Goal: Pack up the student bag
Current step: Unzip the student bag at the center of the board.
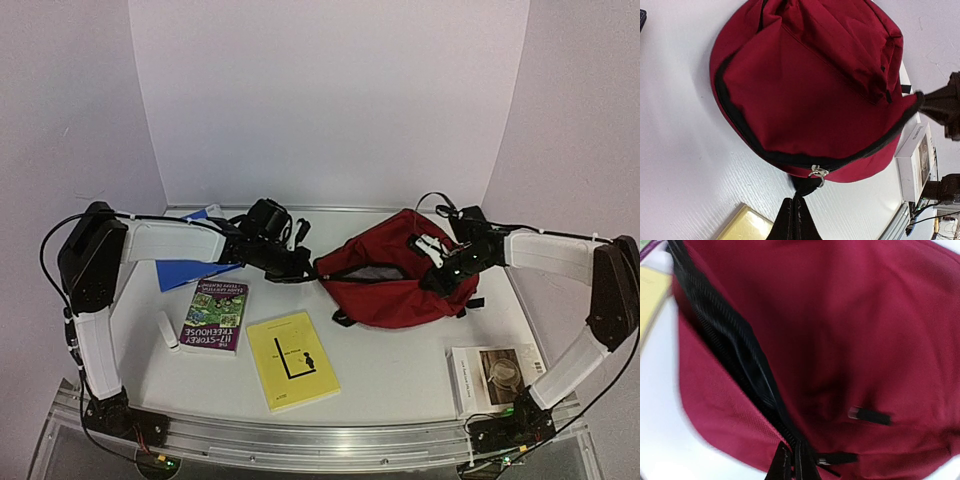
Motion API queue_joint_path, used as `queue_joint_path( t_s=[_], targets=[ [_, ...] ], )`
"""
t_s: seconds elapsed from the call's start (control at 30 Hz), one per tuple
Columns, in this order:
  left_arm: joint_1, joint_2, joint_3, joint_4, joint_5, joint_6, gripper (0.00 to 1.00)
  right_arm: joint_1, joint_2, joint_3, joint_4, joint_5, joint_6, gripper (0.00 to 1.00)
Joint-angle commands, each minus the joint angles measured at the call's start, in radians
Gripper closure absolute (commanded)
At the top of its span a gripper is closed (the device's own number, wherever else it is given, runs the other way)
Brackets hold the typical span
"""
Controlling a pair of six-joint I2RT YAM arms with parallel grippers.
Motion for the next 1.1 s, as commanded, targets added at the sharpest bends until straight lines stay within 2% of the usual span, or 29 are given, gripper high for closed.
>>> queue_joint_path(
  t_s=[0.0, 0.07, 0.1, 0.2, 0.23, 0.27, 0.37, 0.5, 0.67, 0.77, 0.8, 0.87, 0.97, 1.0, 1.03, 1.07],
  targets=[
    [0.016, -0.083, -0.037, 0.015, -0.052, 0.003, 1.0, -0.167, -0.004, -0.003, -0.058, 0.151, -0.147, 1.0],
    [0.015, -0.071, -0.034, 0.032, -0.007, 0.007, 1.0, -0.179, 0.004, 0.017, -0.091, 0.155, -0.169, 0.99],
    [0.012, -0.063, -0.029, 0.042, 0.021, 0.009, 1.0, -0.179, 0.003, 0.035, -0.122, 0.127, -0.175, 0.93],
    [-0.016, -0.024, 0.012, 0.067, 0.094, 0.02, 1.0, -0.172, -0.018, 0.105, -0.232, -0.032, -0.169, 0.51],
    [-0.029, -0.008, 0.031, 0.062, 0.101, 0.03, 1.0, -0.165, -0.032, 0.124, -0.242, -0.065, -0.162, 0.4],
    [-0.046, 0.011, 0.057, 0.048, 0.106, 0.042, 1.0, -0.149, -0.045, 0.136, -0.245, -0.09, -0.149, 0.34],
    [-0.068, 0.053, 0.119, 0.029, 0.121, 0.051, 1.0, -0.091, -0.067, 0.178, -0.244, -0.124, -0.107, 0.2],
    [-0.07, 0.068, 0.132, 0.04, 0.129, 0.04, 1.0, 0.03, -0.041, 0.238, -0.233, -0.128, -0.028, 0.17],
    [-0.069, 0.06, 0.132, 0.047, 0.126, 0.028, 1.0, 0.148, 0.038, 0.254, -0.196, -0.125, 0.042, 0.19],
    [-0.069, 0.053, 0.128, 0.041, 0.109, 0.024, 1.0, 0.197, 0.082, 0.233, -0.162, -0.091, 0.061, 0.23],
    [-0.069, 0.05, 0.125, 0.039, 0.104, 0.023, 1.0, 0.212, 0.096, 0.218, -0.152, -0.072, 0.064, 0.28],
    [-0.068, 0.037, 0.112, 0.041, 0.093, 0.02, 1.0, 0.224, 0.127, 0.193, -0.127, -0.016, 0.069, 0.46],
    [-0.062, 0.02, 0.085, 0.043, 0.076, 0.012, 1.0, 0.224, 0.159, 0.17, -0.117, 0.058, 0.07, 0.86],
    [-0.059, 0.013, 0.075, 0.045, 0.073, 0.01, 1.0, 0.224, 0.15, 0.152, -0.114, 0.073, 0.066, 0.96],
    [-0.055, 0.007, 0.066, 0.046, 0.068, 0.008, 1.0, 0.224, 0.139, 0.136, -0.112, 0.087, 0.062, 1.0],
    [-0.05, -0.001, 0.055, 0.046, 0.06, 0.007, 1.0, 0.223, 0.124, 0.119, -0.111, 0.103, 0.056, 1.0]
  ],
)
